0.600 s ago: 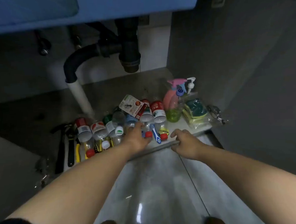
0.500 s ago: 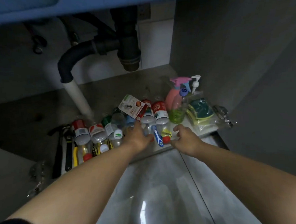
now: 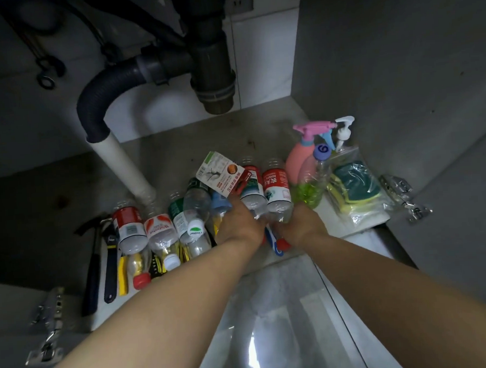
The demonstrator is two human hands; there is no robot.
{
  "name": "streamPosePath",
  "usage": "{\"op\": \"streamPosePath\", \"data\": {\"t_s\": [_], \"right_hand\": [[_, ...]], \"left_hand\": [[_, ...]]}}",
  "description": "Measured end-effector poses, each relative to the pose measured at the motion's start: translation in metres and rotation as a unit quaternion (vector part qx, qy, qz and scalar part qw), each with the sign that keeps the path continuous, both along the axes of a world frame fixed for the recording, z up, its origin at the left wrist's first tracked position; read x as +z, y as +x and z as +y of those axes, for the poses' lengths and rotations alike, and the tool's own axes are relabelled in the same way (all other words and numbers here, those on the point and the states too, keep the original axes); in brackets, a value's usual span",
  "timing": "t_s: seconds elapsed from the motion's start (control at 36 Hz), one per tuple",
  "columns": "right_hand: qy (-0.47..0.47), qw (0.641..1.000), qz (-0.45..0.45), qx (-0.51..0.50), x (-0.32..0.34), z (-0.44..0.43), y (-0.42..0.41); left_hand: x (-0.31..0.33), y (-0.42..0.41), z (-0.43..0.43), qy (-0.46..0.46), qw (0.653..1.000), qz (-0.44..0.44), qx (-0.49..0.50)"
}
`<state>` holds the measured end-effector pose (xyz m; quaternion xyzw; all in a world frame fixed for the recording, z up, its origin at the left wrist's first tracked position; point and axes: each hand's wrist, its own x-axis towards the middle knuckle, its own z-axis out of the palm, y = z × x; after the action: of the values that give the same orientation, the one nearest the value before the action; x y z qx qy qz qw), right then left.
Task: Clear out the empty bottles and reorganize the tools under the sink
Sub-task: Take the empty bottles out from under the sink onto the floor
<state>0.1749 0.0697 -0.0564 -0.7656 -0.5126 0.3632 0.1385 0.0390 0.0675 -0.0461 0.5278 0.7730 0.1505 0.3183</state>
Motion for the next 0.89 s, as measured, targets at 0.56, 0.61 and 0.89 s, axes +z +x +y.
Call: {"op": "streamPosePath", "data": {"t_s": [0.56,0.61,0.89], "right_hand": [[-0.054,0.974,0.208,0.070,0.041,-0.051,0.054],[-0.079,0.971,0.207,0.091,0.042,-0.064,0.070],[-0.212,0.956,0.124,0.163,0.013,-0.123,0.153]], "left_hand": [[0.018,-0.024,-0.041,-0.093,0.923,-0.373,-0.001],[0.020,-0.021,-0.048,-0.101,0.922,-0.374,-0.021],[0.019,0.015,-0.079,-0.129,0.928,-0.323,-0.130]]}}
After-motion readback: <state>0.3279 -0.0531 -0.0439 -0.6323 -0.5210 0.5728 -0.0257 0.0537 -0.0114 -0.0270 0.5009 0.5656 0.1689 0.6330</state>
